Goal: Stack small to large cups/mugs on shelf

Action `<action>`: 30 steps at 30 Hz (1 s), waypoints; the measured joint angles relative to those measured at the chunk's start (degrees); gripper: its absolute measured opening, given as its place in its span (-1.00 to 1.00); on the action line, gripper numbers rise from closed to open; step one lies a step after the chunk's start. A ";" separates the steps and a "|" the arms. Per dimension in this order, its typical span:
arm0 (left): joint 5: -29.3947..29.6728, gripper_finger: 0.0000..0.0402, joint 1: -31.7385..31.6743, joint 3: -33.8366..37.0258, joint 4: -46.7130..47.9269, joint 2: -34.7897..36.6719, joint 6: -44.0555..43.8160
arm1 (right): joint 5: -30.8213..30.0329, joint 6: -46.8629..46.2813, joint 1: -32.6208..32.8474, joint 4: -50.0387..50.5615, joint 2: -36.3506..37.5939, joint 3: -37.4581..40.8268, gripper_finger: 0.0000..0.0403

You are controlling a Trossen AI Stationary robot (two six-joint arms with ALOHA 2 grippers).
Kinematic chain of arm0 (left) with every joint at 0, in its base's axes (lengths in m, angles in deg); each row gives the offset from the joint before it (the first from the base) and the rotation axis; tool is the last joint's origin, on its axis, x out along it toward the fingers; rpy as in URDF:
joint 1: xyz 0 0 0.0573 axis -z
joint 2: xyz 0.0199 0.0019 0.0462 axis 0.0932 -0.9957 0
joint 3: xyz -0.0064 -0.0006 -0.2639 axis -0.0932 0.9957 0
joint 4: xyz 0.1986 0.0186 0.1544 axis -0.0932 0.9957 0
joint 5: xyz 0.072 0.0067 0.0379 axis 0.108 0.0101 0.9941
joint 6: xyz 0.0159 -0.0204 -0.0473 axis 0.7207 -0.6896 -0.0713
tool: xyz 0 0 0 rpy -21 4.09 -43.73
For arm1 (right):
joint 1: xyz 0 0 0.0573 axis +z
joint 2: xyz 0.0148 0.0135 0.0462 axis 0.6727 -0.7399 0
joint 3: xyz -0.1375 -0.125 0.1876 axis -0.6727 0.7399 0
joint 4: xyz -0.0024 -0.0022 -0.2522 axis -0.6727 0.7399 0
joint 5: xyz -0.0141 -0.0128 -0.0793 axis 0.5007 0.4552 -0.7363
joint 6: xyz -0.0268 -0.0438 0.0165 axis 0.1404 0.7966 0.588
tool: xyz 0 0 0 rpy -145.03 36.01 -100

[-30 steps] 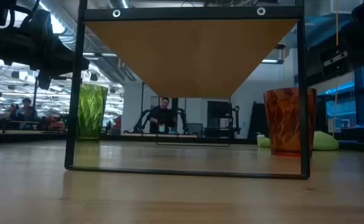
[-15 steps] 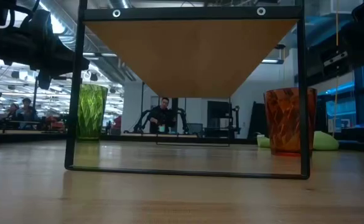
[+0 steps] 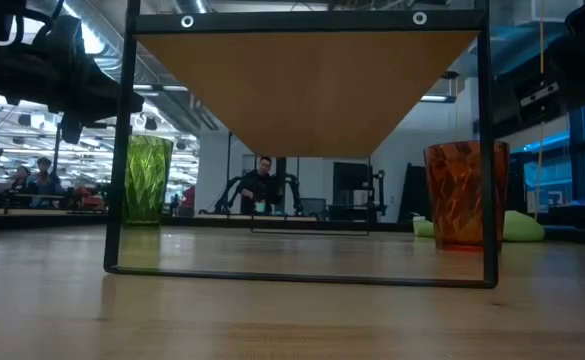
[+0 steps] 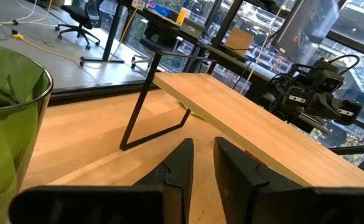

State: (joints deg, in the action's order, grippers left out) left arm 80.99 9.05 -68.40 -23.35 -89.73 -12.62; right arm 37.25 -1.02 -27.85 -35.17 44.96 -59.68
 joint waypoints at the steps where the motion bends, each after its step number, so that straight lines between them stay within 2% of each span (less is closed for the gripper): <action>1: 0.00 -0.71 0.00 0.02 0.00 0.00 -0.01 | 0.01 0.00 0.01 0.01 0.00 0.00 -0.92; 5: 0.00 -0.71 0.00 0.01 -0.01 -0.01 0.01 | -0.16 0.06 0.01 -0.35 0.00 0.00 -0.92; 8: -0.01 -0.71 0.00 0.01 0.00 -0.01 0.01 | -4.57 4.32 0.04 -4.56 -0.03 0.02 -0.92; 13: -0.01 -0.71 0.00 0.00 -0.02 -0.01 0.00 | -16.76 7.90 0.01 -31.98 -0.39 -0.09 -0.92; 16: 0.00 -0.71 0.00 0.02 0.00 0.01 0.01 | -25.15 9.65 -0.01 -44.65 -0.42 -0.09 -0.92; 18: 0.00 -0.71 0.00 0.02 -0.01 0.00 -0.01 | -28.22 8.94 -0.01 -50.75 -0.39 -0.08 -0.92; 23: 0.02 -0.71 0.00 0.00 -0.02 -0.01 0.32 | -27.89 -0.87 -0.01 -61.62 -0.39 -0.02 -0.92; 27: 2.30 -0.71 0.00 0.12 -0.97 0.00 9.18 | -23.07 -0.37 0.01 -57.73 -0.49 -1.46 -0.92; 30: 3.72 -0.71 0.00 0.17 -6.73 0.01 5.13 | -22.51 -4.29 0.01 -50.47 -1.91 -4.70 -0.92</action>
State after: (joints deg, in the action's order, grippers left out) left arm 84.70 9.05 -68.23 -30.09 -89.71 -7.49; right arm 14.75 -5.32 -27.84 -85.63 43.05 -64.39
